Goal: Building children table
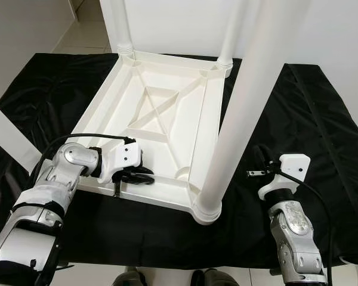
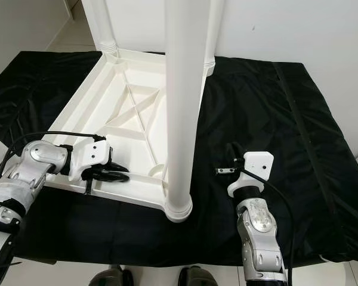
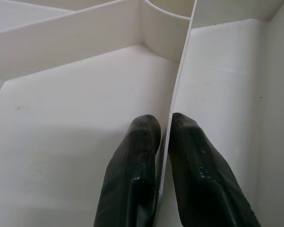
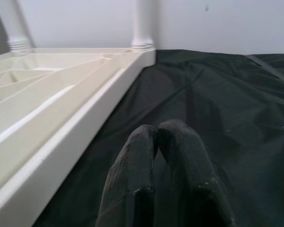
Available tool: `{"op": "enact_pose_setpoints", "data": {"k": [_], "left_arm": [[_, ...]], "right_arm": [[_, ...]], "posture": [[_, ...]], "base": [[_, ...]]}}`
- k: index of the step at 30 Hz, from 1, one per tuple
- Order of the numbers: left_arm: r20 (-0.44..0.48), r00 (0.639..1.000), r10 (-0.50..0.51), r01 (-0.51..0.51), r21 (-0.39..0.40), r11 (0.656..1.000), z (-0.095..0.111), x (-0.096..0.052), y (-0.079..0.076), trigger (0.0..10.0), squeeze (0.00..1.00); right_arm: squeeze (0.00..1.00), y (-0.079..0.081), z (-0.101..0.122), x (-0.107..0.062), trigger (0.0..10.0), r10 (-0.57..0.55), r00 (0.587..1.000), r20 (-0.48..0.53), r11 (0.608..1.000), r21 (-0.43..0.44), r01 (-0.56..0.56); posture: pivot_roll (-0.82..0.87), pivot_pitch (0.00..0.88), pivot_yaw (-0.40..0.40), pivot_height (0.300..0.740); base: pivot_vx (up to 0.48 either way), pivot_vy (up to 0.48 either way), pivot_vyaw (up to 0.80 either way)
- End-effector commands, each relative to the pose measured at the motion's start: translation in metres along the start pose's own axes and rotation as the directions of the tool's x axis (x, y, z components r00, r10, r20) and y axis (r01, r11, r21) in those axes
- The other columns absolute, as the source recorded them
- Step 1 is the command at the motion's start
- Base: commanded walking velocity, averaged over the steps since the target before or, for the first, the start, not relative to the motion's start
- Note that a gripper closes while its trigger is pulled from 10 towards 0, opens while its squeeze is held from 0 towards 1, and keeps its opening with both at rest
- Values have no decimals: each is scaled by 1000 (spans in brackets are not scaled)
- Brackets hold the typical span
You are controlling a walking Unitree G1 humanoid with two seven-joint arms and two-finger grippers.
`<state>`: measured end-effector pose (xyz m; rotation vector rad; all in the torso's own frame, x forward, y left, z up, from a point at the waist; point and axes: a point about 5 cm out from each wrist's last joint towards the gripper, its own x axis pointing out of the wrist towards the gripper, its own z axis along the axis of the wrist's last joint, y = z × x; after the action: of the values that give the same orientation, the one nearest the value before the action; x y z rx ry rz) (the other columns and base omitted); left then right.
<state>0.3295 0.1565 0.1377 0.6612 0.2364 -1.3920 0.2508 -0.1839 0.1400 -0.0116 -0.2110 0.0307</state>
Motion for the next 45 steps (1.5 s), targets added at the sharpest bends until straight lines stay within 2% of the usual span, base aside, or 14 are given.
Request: {"op": "enact_pose_setpoints", "data": {"k": [1,4,5,6,8,17,18,19,20,25,28,34,38,45], "left_arm": [[21,980,196,-196,-23,980,0,-1,10,0,0],[28,980,199,-199,-15,980,2,1,9,0,0],[66,979,190,-189,-32,982,7,7,8,10000,0],[66,979,190,-189,-32,982,7,7,8,10000,0],[110,981,160,-152,-78,985,11,11,6,10000,1000],[206,970,132,-113,-99,989,22,10,7,10000,1000],[213,968,134,-111,-116,987,23,11,8,10000,898],[213,968,134,-111,-116,987,23,11,8,10000,898],[254,953,164,-128,-151,980,27,10,12,10000,0],[390,883,262,-161,-273,949,44,3,28,10000,0],[416,868,271,-151,-299,942,48,2,31,10000,0],[370,857,360,-206,-395,895,49,2,44,10000,0],[307,810,500,-332,-463,822,49,13,53,10000,0],[264,826,498,-350,-453,820,48,26,46,10000,0]], "right_arm": [[0,-9,-2,0,10000,-73,997,1,997,-4,73],[0,-13,-1,-1,10000,-102,995,4,995,-6,102],[0,-20,0,-3,10000,-139,990,7,990,15,139],[0,-20,0,-3,10000,-139,990,7,990,15,139],[0,-23,0,-6,10000,-148,989,7,989,13,147],[0,-31,2,-13,10000,-157,988,8,987,-23,157],[0,-33,2,-13,10000,-158,987,12,987,-30,158],[0,-33,2,-13,10000,-158,987,12,987,-30,158],[0,-36,5,-11,10000,-157,987,23,987,-42,158],[0,-41,10,-7,10000,-153,987,45,986,-64,155],[0,-42,11,-6,10000,-149,988,47,986,-71,152],[0,-45,8,-3,10000,-138,990,18,985,-97,139],[0,-44,3,-2,10000,-106,994,-27,985,-142,101],[0,-36,3,-9,10000,17,999,-38,992,-124,-21]], "posture": [[31,98,21,740],[31,98,21,740],[22,97,26,740],[22,97,26,740],[14,94,29,740],[-13,72,37,740],[-27,59,43,740],[-27,59,43,740],[-35,46,49,740],[-43,18,66,740],[-44,15,69,740],[-50,0,85,740],[-51,0,92,740],[-45,0,76,740]], "base": [[0,0,0],[0,0,0],[0,0,0],[0,0,0],[0,0,0],[0,0,0],[0,0,0],[0,0,0],[0,0,0],[0,0,0],[0,0,0],[0,0,0],[0,0,0],[0,0,0]]}}
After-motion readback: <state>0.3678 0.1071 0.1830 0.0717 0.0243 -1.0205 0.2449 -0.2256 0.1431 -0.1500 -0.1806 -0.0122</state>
